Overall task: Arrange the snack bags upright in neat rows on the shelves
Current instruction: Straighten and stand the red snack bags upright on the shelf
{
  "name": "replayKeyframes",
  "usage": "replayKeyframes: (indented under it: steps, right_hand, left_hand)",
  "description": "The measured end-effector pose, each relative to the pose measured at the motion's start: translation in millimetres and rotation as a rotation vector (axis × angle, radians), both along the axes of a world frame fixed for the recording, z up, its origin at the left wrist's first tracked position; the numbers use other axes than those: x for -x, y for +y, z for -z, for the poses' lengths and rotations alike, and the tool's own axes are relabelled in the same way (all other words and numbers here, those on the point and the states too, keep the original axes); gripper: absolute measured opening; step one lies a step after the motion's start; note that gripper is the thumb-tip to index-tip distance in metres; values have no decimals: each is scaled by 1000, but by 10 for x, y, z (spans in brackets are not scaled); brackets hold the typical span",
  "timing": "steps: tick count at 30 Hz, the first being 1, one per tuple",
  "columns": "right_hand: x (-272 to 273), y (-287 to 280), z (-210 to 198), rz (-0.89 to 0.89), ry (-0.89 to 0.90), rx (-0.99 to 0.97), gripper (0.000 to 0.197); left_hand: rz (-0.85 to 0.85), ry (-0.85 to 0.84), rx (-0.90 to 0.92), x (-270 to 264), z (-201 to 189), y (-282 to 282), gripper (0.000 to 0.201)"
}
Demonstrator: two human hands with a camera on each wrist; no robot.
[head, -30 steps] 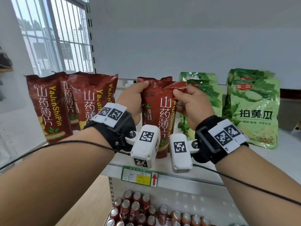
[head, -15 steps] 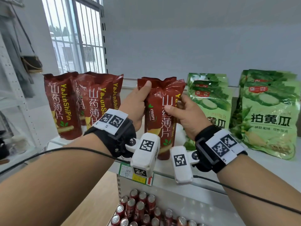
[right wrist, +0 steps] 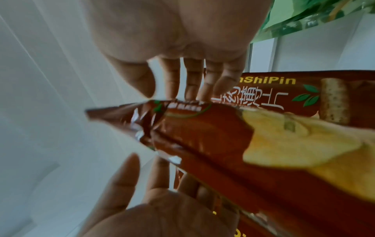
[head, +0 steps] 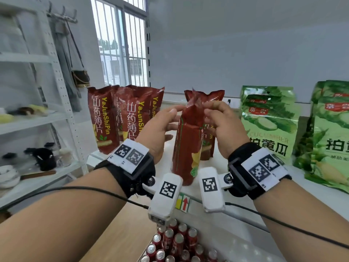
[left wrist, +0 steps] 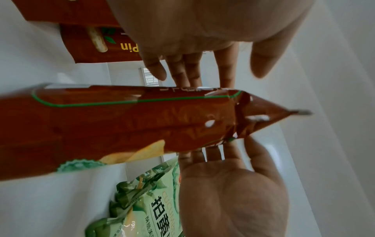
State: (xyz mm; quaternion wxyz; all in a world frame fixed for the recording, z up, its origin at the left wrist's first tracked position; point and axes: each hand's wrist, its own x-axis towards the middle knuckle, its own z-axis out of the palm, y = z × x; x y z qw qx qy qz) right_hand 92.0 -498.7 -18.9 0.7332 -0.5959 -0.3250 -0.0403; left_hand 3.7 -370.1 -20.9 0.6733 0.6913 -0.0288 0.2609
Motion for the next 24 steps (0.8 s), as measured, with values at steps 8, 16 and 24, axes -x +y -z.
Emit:
replayKeyframes:
  steps: [8, 16, 24]
  right_hand:
    - [64, 29, 10, -118, 19, -146, 9]
    - [60, 14, -29, -243, 229, -349, 21]
    - [87, -38, 116, -290, 177, -113, 35]
  left_hand:
    - [-77, -33, -1, 13, 32, -1, 24]
    - [55, 94, 57, -45, 120, 21, 41]
    - [48, 15, 143, -77, 165, 59, 20]
